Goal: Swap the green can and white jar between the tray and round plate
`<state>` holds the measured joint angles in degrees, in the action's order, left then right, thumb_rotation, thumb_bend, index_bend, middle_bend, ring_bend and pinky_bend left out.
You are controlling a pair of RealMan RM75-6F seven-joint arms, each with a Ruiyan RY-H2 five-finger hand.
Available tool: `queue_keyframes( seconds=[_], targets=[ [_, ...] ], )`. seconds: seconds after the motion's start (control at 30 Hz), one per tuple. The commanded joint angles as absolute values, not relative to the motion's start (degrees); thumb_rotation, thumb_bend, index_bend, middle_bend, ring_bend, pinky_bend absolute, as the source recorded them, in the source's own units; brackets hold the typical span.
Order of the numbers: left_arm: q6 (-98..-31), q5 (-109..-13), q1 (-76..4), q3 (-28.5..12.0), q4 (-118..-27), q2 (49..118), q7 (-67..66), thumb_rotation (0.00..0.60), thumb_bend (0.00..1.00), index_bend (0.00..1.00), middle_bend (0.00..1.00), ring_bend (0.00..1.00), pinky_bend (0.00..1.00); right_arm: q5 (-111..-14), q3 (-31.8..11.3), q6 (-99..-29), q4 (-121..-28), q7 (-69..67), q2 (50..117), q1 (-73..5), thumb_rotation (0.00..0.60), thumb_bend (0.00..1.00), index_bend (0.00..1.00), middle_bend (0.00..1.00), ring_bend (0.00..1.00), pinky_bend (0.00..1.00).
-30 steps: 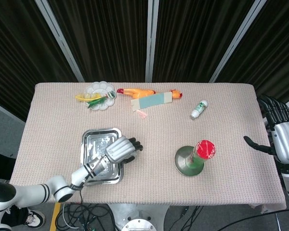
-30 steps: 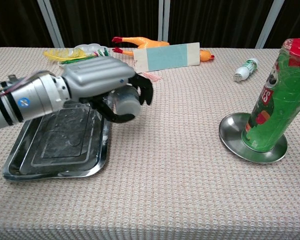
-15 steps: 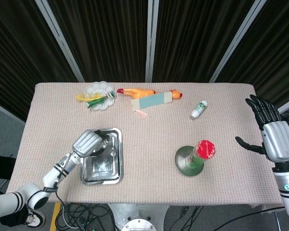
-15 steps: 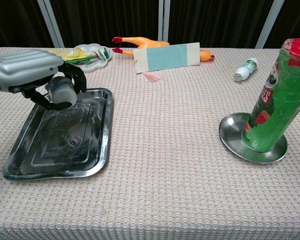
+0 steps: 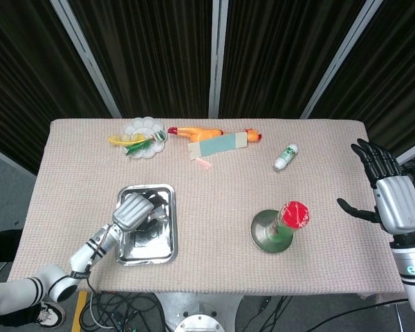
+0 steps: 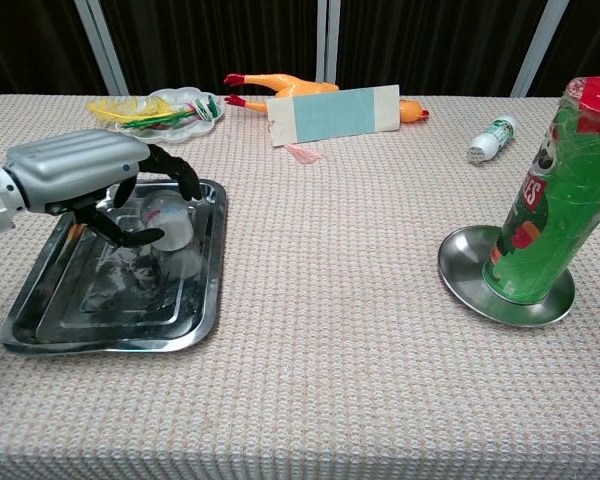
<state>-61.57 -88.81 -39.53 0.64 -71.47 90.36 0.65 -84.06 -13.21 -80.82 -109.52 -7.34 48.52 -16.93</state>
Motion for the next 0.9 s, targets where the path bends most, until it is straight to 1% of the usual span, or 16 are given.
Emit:
queue_keyframes(
  seconds=[0.03,0.17,0.33,0.43,0.5,0.57,0.67,0.8,0.9],
  targets=[
    [-61.75,-88.92,-39.43,0.55,-71.58,90.16,0.88,0.600,0.27,0.22,0.21,0.15,0.51,-84.25,-13.12,-81.01,-109.41,-7.54,48.52,-16.78,0.600,0.11,0.00,0.02,0.00,0.06],
    [-64.28,-88.45,-38.19,-0.47,-73.68,88.15,1.06,0.600,0.25,0.21,0.20,0.15,0.48,-84.49,-12.95,-81.60,-109.26,-7.86,48.44,-16.32,0.600,0.11,0.00,0.02,0.00,0.06],
    [-72.32,-86.85,-32.81,-1.38,-79.09,82.33,-2.64,0.600,0.22,0.21,0.20,0.15,0.43,-85.35,-11.78,-82.97,-107.93,-7.25,48.72,-14.85,0.600,0.10,0.00,0.02,0.00,0.06],
    [-77.32,-85.13,-28.28,-1.03,-82.42,78.30,-5.65,0.600,0.20,0.21,0.20,0.15,0.37,-86.56,-9.82,-85.48,-105.30,-4.55,50.18,-12.47,0.600,0.09,0.00,0.01,0.00,0.06],
    [-81.03,-84.14,-24.61,-0.19,-84.44,76.46,-7.05,0.600,0.19,0.21,0.20,0.14,0.35,-87.22,-7.70,-88.11,-102.50,-0.77,52.36,-9.78,0.600,0.08,0.00,0.01,0.00,0.05],
    [-83.78,-84.10,-21.59,1.22,-85.41,75.49,-8.47,0.600,0.18,0.21,0.20,0.13,0.33,-87.78,-5.46,-90.03,-99.67,2.48,54.88,-7.29,0.600,0.07,0.00,0.01,0.00,0.02],
    [-88.40,-84.88,-16.74,3.61,-84.55,76.01,-11.22,0.600,0.18,0.21,0.20,0.12,0.32,-87.88,-1.77,-91.71,-94.56,5.47,59.65,-3.41,0.600,0.06,0.00,0.00,0.00,0.00],
    [-91.27,-84.13,-11.68,5.32,-83.95,77.51,-9.73,0.600,0.17,0.21,0.19,0.11,0.30,-87.13,2.74,-88.64,-88.84,5.13,65.62,-0.54,0.600,0.06,0.00,0.00,0.00,0.00],
    [-91.86,-84.42,-10.16,5.39,-83.28,77.88,-8.22,0.600,0.17,0.21,0.19,0.11,0.30,-87.13,3.07,-87.52,-86.89,5.61,67.63,-0.41,0.600,0.06,0.00,0.00,0.00,0.00]
  ],
)
